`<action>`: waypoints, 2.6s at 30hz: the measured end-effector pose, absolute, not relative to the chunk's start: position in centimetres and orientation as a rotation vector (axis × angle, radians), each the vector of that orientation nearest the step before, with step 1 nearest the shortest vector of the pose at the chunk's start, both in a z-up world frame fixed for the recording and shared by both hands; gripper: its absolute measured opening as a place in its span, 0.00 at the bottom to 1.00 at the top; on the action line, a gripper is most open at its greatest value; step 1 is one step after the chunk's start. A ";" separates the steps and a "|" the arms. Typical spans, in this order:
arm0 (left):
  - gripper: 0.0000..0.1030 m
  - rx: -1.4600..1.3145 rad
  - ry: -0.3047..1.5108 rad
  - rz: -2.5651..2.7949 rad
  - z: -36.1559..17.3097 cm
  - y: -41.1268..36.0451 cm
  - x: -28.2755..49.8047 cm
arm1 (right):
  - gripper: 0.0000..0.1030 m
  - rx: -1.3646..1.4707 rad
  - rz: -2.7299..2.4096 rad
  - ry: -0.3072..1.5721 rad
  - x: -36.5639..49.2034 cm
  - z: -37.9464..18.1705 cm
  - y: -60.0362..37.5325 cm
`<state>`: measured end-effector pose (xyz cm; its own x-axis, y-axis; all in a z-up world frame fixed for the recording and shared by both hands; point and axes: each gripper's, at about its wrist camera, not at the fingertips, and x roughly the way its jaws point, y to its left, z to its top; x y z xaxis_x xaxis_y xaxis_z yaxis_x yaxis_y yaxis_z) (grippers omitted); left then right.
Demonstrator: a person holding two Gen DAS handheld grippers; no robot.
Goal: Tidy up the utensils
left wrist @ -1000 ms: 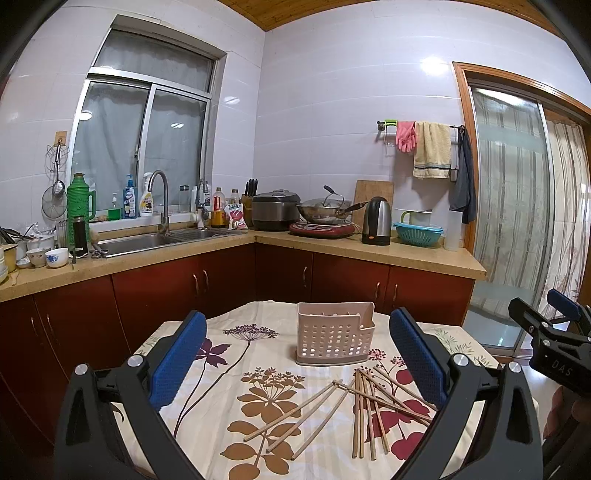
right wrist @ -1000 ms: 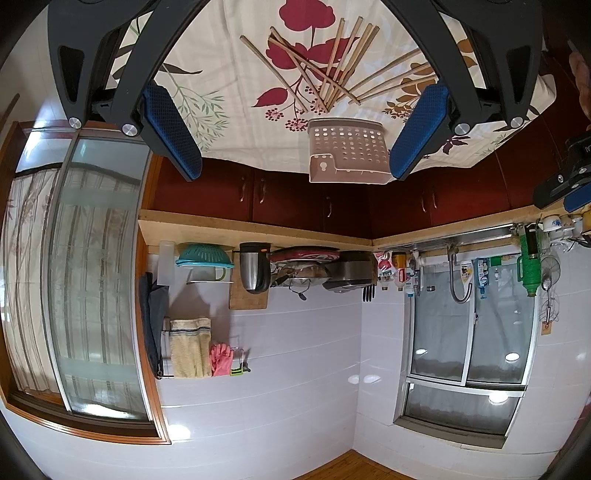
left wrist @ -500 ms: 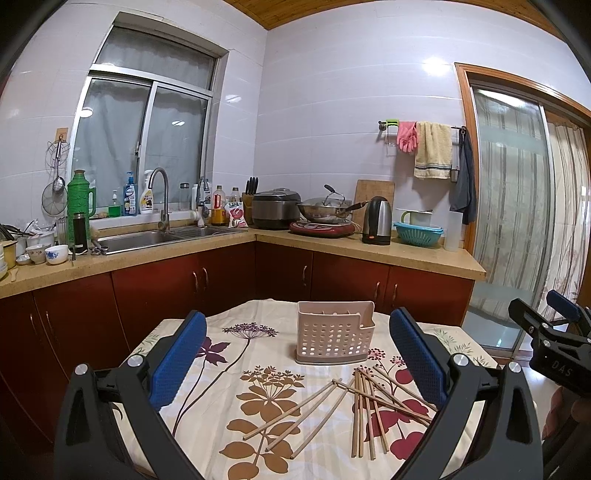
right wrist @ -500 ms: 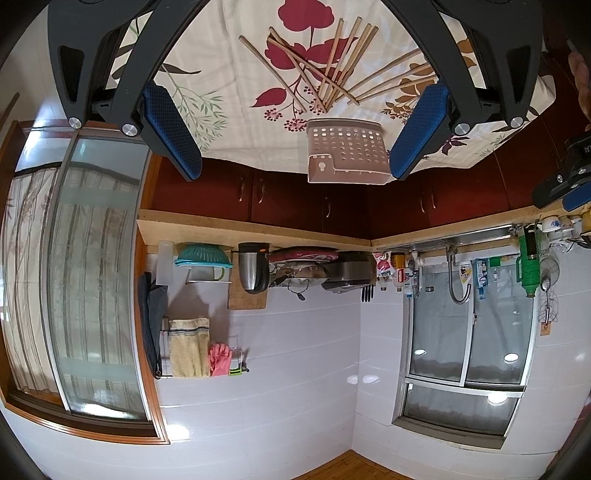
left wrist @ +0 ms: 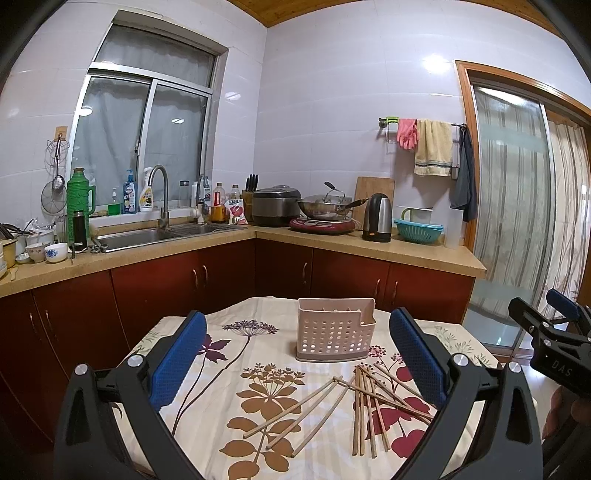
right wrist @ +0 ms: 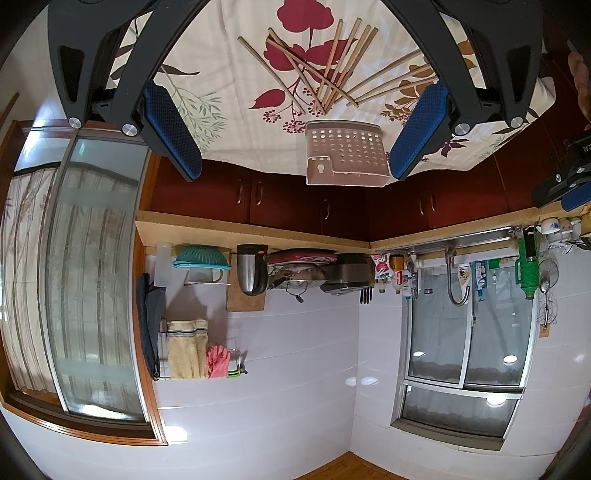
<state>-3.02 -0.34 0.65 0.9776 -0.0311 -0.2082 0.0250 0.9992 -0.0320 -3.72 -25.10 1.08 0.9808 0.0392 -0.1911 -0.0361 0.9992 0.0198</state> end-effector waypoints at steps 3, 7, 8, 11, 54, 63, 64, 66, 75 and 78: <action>0.94 -0.031 0.219 -0.027 -0.4 -0.2 -2.7 | 0.96 0.017 0.042 0.203 -3.4 0.9 -25.2; 0.94 -0.026 0.238 -0.028 -1.4 -0.1 -2.0 | 0.96 0.020 0.051 0.223 -2.9 0.3 -25.5; 0.94 -0.024 0.247 -0.028 -1.8 -0.2 -1.8 | 0.96 0.022 0.053 0.230 -2.7 0.1 -25.6; 0.94 -0.027 0.285 -0.031 -2.8 0.0 -0.6 | 0.96 0.030 0.062 0.260 -1.7 -1.0 -26.0; 0.94 0.018 0.714 -0.028 -19.1 -0.3 10.7 | 0.43 0.022 0.149 0.781 10.3 -21.7 -28.6; 0.94 0.014 0.719 -0.030 -19.4 -0.3 10.8 | 0.21 0.008 0.179 0.810 10.1 -22.2 -28.3; 0.94 0.013 0.719 -0.029 -19.4 -0.3 10.8 | 0.19 0.004 0.179 0.810 10.0 -22.2 -28.2; 0.94 0.013 0.719 -0.029 -19.4 -0.3 10.7 | 0.17 -0.005 0.179 0.806 9.8 -22.1 -28.1; 0.94 0.017 0.718 -0.028 -19.5 -0.2 10.6 | 0.12 -0.035 0.239 0.830 9.0 -22.0 -27.0; 0.94 0.020 0.722 -0.031 -19.6 -0.2 10.5 | 0.13 -0.031 0.231 0.819 8.8 -21.9 -27.0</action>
<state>10.48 -0.20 -19.65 0.7503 -0.0213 -0.6607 0.0348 0.9994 0.0073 8.80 -26.97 -21.95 0.6593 0.1921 -0.7270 -0.2160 0.9744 0.0616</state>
